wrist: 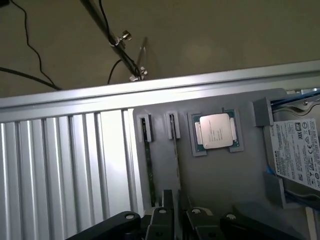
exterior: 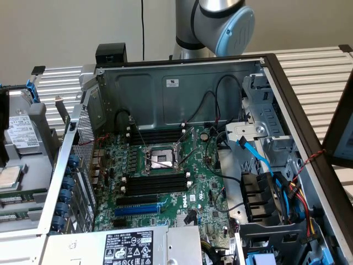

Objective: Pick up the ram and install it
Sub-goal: 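Pick up the ram and move it above insertion slot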

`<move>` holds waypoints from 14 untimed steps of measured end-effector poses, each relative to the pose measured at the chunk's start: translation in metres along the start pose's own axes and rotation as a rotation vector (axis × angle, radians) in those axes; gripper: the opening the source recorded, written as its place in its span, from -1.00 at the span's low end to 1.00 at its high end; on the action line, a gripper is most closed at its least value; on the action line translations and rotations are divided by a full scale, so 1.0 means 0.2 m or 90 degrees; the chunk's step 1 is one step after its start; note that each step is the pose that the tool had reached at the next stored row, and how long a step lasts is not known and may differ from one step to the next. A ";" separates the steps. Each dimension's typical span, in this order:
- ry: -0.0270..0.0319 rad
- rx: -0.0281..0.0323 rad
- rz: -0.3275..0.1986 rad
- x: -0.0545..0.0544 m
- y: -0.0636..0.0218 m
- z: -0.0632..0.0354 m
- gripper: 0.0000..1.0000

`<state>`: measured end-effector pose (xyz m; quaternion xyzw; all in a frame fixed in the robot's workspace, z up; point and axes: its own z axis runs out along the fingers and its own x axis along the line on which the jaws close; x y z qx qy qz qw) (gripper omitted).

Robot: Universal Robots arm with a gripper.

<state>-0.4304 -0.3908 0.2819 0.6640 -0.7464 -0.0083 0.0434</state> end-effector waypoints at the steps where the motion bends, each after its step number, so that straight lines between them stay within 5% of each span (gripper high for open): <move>1: 0.0004 -0.0008 -0.004 0.00 0.000 0.005 -0.62; 8: 0.0030 -0.0067 -0.030 0.01 -0.002 0.041 -0.62; 14: 0.0060 -0.0054 -0.055 0.01 -0.004 0.055 -0.62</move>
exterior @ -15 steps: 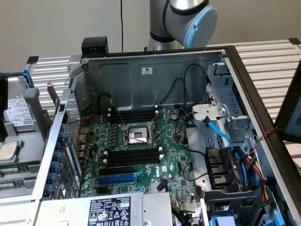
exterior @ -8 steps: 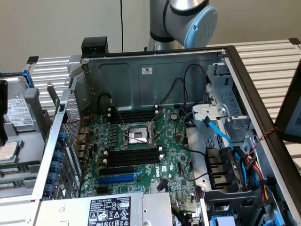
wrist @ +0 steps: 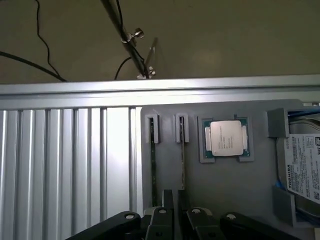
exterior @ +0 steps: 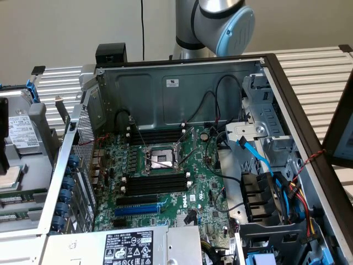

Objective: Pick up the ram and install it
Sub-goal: 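Pick up the ram and move it above insertion slot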

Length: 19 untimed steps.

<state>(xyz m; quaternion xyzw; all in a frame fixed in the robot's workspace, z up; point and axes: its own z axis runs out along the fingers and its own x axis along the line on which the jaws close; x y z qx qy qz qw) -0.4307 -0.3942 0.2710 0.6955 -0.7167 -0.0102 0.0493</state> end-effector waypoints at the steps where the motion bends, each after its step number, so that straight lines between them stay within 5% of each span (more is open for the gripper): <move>1: 0.0010 0.0007 -0.002 0.00 0.000 0.001 -0.62; 4: 0.0076 0.0067 -0.006 0.00 0.000 0.001 -0.62; 6: 0.0167 0.0149 -0.007 0.01 0.000 0.001 -0.62; 7: 0.0225 0.0210 -0.008 0.01 0.001 0.001 -0.62; 9: 0.0305 0.0430 -0.008 0.01 0.001 0.001 -0.62; 10: 0.0316 0.0538 -0.008 0.01 0.003 0.002 -0.62; 11: 0.0316 0.0585 -0.008 0.01 0.012 0.007 -0.62; 14: 0.0314 0.0626 -0.007 0.01 0.068 0.035 -0.62; 19: 0.0301 0.0641 -0.009 0.01 0.076 0.043 -0.62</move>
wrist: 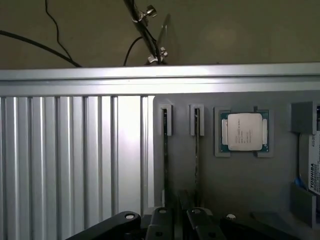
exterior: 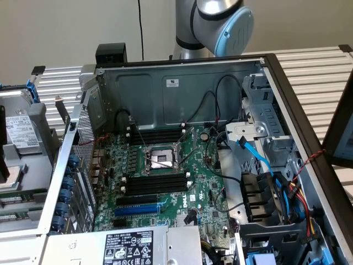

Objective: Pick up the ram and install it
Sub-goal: 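Pick up the ram and move it above insertion slot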

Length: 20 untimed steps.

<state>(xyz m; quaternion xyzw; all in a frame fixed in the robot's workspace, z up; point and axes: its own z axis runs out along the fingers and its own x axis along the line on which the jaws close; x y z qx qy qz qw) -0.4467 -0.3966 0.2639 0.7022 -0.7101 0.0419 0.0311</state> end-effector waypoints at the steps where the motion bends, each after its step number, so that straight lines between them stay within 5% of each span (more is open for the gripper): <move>1: -0.0015 0.0001 -0.001 0.00 0.000 0.005 -0.62; 6: -0.0146 0.0006 -0.006 0.01 -0.003 0.026 -0.62; 10: -0.0332 0.0005 -0.006 0.05 -0.008 0.048 -0.62; 17: -0.0601 -0.0022 -0.004 0.10 -0.009 0.084 -0.62; 20: -0.0623 -0.0085 -0.005 0.11 -0.045 0.095 -0.62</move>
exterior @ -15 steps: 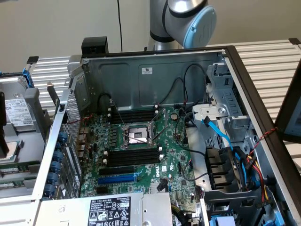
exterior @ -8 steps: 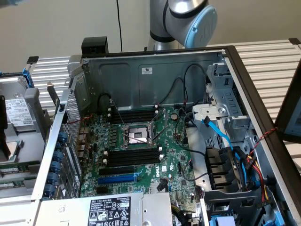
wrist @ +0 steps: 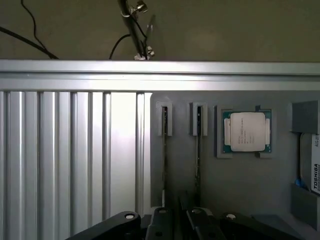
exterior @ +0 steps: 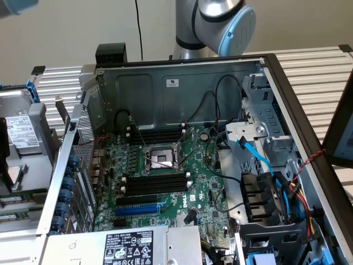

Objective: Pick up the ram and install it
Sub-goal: 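Pick up the ram and move it above insertion slot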

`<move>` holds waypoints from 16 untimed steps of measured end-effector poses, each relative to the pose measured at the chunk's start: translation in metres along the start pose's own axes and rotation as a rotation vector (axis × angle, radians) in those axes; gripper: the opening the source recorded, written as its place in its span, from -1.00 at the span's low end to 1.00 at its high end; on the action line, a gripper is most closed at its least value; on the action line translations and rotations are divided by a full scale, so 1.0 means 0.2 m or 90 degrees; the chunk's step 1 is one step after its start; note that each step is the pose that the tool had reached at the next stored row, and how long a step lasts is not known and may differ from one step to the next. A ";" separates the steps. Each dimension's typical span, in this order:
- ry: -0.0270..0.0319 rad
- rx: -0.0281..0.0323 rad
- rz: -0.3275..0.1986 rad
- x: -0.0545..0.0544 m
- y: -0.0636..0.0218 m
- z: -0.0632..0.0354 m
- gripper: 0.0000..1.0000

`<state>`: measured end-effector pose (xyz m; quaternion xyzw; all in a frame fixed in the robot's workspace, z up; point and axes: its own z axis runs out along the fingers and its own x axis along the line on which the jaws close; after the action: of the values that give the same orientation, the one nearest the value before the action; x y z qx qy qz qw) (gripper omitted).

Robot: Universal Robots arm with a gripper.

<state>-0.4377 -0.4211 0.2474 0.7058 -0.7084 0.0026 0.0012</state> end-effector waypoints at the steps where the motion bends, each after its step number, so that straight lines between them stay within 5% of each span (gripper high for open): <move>1: -0.0002 -0.0003 0.000 0.00 -0.018 0.005 -0.62; 16: -0.0005 -0.0005 0.000 0.00 -0.039 0.106 -0.62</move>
<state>-0.4300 -0.4218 0.2262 0.7058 -0.7084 0.0020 0.0012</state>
